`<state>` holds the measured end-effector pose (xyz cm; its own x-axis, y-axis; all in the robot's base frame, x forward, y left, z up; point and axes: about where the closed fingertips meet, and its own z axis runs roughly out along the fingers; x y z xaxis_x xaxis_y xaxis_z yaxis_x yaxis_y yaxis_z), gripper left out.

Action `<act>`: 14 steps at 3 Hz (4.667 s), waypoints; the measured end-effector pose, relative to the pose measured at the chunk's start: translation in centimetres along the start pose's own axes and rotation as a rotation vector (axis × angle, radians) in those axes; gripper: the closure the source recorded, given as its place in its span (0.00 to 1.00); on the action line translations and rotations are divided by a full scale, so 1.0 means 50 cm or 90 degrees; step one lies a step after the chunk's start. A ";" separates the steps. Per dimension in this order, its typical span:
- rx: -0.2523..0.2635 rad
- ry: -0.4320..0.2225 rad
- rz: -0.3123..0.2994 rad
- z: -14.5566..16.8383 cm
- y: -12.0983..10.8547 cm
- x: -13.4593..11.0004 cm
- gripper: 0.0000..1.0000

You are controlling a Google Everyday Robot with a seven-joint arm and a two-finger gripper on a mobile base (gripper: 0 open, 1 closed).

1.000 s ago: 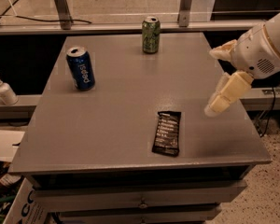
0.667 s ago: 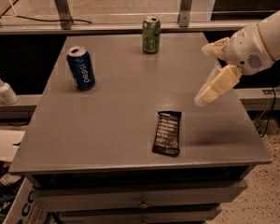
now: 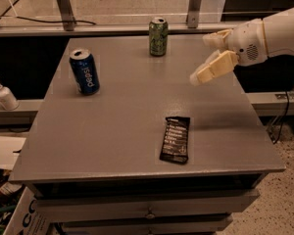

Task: Move green can near rxbar chocolate

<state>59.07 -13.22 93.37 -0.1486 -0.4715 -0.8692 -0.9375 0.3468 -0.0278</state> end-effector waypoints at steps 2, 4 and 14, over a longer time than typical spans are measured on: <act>0.024 -0.049 0.003 0.021 -0.025 -0.010 0.00; 0.103 -0.138 0.029 0.114 -0.150 -0.013 0.00; 0.132 -0.175 0.099 0.197 -0.258 -0.100 1.00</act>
Offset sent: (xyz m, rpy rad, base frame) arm 0.0467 0.0103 0.0016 0.2056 -0.1247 -0.1108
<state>74.99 -7.35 93.22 -0.1680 -0.1752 -0.9701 -0.8226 0.5672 0.0400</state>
